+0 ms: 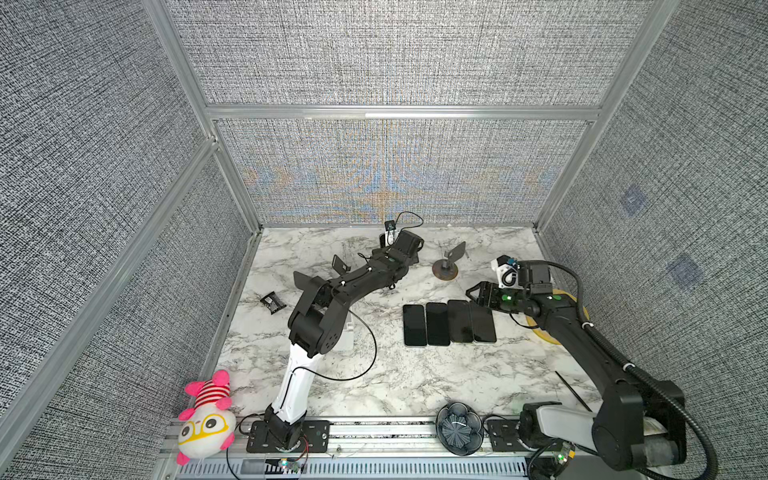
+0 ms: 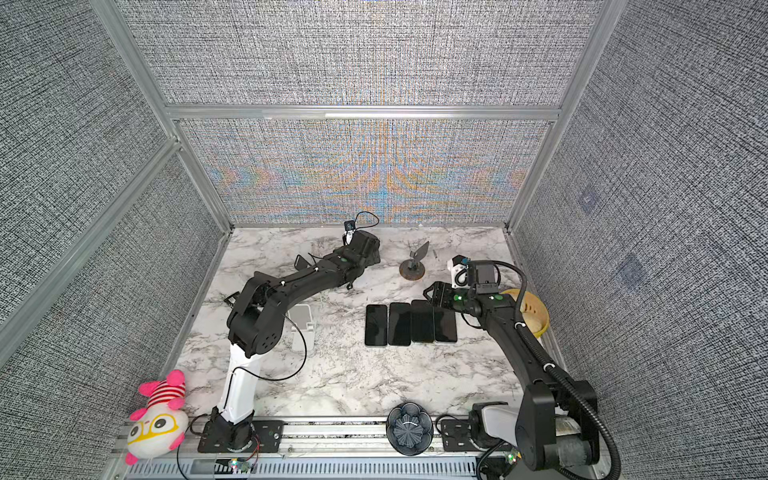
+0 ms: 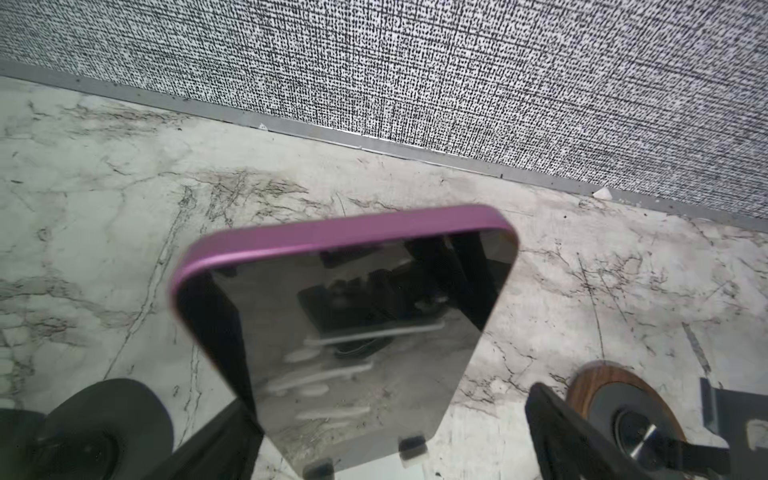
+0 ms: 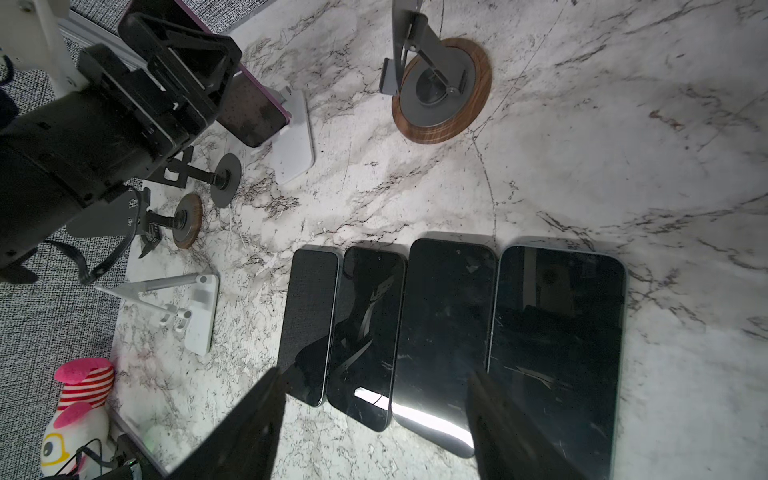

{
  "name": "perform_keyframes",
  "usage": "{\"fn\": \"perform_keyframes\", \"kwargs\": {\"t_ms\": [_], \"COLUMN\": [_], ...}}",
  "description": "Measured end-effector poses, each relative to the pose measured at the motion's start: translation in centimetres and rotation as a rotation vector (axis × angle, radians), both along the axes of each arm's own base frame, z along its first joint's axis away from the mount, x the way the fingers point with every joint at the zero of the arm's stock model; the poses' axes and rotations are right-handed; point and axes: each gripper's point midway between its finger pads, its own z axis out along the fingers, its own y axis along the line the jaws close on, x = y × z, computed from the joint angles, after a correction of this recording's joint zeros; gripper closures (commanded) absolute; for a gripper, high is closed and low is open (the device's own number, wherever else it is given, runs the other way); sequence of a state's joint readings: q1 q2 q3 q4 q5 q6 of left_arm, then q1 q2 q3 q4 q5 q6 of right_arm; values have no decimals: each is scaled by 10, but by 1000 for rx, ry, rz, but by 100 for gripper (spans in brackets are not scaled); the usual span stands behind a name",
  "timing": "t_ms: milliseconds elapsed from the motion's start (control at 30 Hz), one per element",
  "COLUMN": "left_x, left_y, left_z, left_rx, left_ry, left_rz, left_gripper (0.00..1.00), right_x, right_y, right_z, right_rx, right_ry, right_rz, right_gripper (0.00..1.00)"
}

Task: Remove the phone from the phone stand
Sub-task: 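Lift the purple-edged phone off the white stand with the left gripper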

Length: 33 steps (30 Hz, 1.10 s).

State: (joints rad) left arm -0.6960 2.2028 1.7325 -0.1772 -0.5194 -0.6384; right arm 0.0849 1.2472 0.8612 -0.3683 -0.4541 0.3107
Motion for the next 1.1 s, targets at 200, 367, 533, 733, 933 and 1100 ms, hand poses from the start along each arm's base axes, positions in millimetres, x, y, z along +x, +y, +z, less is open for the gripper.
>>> {"fn": "perform_keyframes", "kwargs": {"t_ms": [200,367,533,733,933,1100], "left_x": [9,13,16,18,26,28], "left_y": [-3,0,4,8,9,11], "left_z": [-9,-15,-21,-29,-29,-30], "left_rx": [24,37,55,86,100,118], "left_ry": [14,24,36,42,34,32], "left_rz": [3,7,14,28,32,34], "left_gripper": [2,2,2,2,2,6], "right_x": [0,0,0,1,1,1], "right_y": [0,0,0,0,0,0], "right_z": [-1,-2,-3,-5,-5,-5], "right_rx": [-2,-5,-8,-11,-15,-17], "right_ry": [1,0,3,4,3,1], "right_rz": [6,9,13,16,20,23], "right_gripper": [30,31,30,31,31,30]}}
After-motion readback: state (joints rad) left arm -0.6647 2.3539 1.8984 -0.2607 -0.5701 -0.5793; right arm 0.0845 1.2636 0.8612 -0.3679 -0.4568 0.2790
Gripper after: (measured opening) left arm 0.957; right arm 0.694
